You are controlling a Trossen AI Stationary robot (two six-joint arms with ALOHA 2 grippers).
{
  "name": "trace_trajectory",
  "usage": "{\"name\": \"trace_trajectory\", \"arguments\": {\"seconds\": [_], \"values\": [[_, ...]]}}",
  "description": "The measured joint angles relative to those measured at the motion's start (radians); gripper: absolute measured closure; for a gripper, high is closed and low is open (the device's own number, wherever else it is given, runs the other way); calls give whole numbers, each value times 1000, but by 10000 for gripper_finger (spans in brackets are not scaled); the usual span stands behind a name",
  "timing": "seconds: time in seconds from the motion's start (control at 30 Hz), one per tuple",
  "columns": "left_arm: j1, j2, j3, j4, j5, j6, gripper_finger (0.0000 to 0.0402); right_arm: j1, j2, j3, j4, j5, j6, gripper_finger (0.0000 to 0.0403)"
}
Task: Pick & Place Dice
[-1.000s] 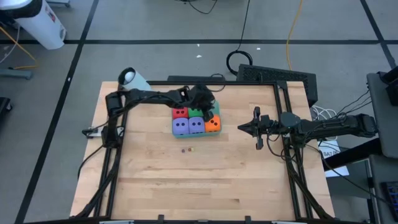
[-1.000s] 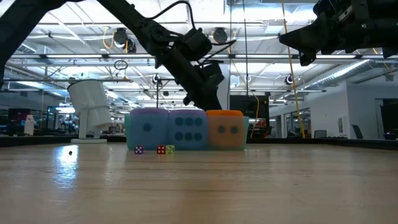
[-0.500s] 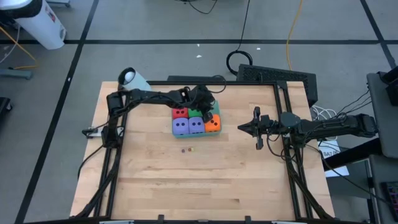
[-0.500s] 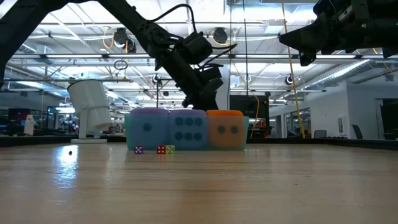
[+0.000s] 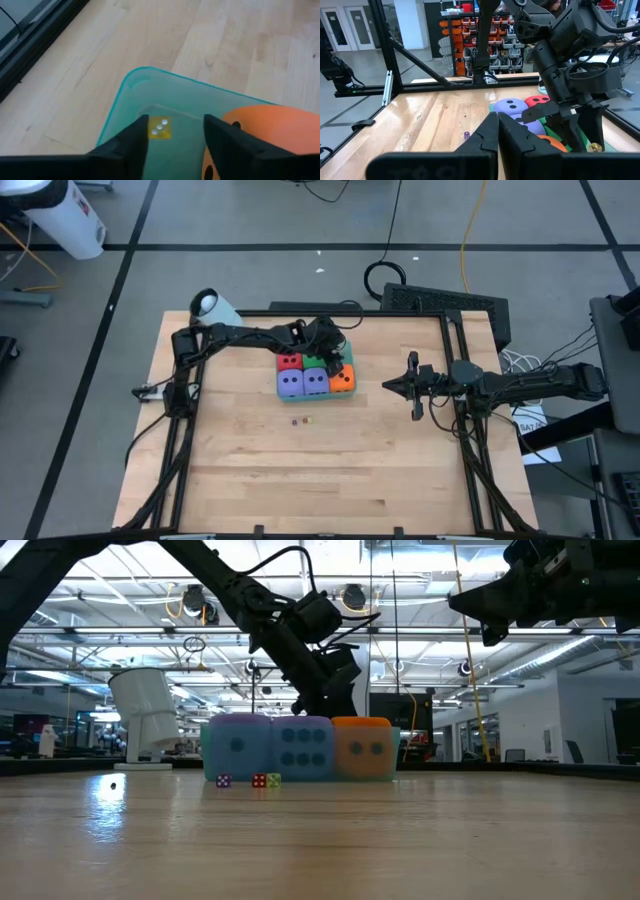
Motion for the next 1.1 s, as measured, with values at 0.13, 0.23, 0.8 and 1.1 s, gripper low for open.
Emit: {"name": "trace_trajectory", "arguments": {"seconds": [0.13, 0.23, 0.8, 1.1], "values": [[1, -9, 0, -23, 0, 5, 164, 0, 0, 0, -8, 0, 0, 403], [2, -39, -1, -55, -1, 34, 145, 0, 0, 0, -22, 0, 0, 403], [-50, -173, 0, -117, -71, 345, 152, 0, 0, 0, -30, 0, 0, 403], [-58, -244, -3, -131, -13, 297, 169, 0, 1, 0, -32, 0, 0, 403]]}}
